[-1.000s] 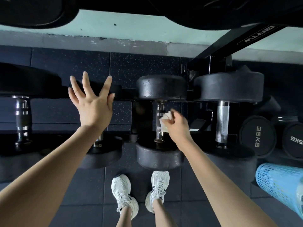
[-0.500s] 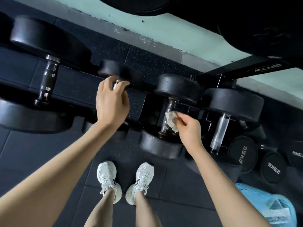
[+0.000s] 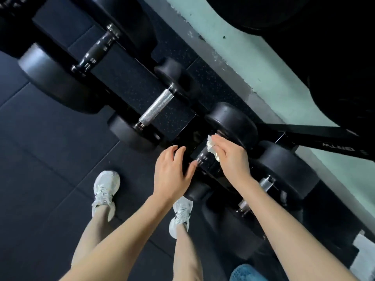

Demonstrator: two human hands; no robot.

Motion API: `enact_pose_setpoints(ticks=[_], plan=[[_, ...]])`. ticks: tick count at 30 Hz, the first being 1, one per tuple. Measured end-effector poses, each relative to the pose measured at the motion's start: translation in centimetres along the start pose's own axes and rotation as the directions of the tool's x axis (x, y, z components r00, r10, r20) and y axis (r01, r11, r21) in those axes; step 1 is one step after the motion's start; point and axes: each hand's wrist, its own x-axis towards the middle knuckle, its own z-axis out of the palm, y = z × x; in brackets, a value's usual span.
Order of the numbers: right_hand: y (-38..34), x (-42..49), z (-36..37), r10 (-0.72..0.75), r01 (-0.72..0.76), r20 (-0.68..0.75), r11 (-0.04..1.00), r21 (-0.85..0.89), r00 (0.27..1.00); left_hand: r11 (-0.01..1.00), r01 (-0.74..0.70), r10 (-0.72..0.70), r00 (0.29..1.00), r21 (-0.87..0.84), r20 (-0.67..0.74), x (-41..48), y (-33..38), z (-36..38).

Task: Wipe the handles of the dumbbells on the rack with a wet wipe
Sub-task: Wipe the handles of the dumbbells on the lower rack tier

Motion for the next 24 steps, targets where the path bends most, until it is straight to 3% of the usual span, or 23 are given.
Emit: enact_pose_setpoints(ticks=[2,5,8,11,14,17,19,24], plan=[[1.2,1.2,0.5,-0.189,0.202,0.084,0.962,-0.183,0.978,0.99,0.14,-0.14,0.99,-0.013,-0.01,-0.6,0.1,1.8],[3.9,2.4,2.6,-0.399,0.488,0.285,0.761,-0.427,0.871,0.957,0.271,-0.279,0.958,-0.104,-0.064,-1.3,0.2,3.9],[5.4,2.9,4.2,-0.427,0.542,0.336,0.689,-0.481,0.84,0.933,0.295,-0.325,0.936,-0.205,-0.133,-1.4,0.1,5.0],[4.9,2.9,5.0,-0.484,0.618,0.39,0.678,-0.399,0.783,0.93,0.301,-0.336,0.929,-0.212,-0.154,-1.4,0.0,5.4],[4.3,3.3,4.7,-0.477,0.686,0.536,0.662,-0.302,0.696,0.932,0.3,-0.33,0.935,-0.204,-0.133,-1.5,-0.1,5.4],[4.0,4.7,3.1,-0.409,0.746,0.651,0.533,-0.398,0.639,0.938,0.293,-0.319,0.938,-0.185,-0.132,-1.5,-0.4,5.4],[3.8,5.7,1.8,-0.332,0.748,0.692,0.47,-0.468,0.641,0.938,0.293,-0.319,0.938,-0.182,-0.133,-1.5,-0.3,5.4],[3.3,6.0,1.8,-0.236,0.722,0.709,0.447,-0.528,0.665,0.938,0.293,-0.323,0.933,-0.186,-0.159,-1.5,-0.2,5.5]])
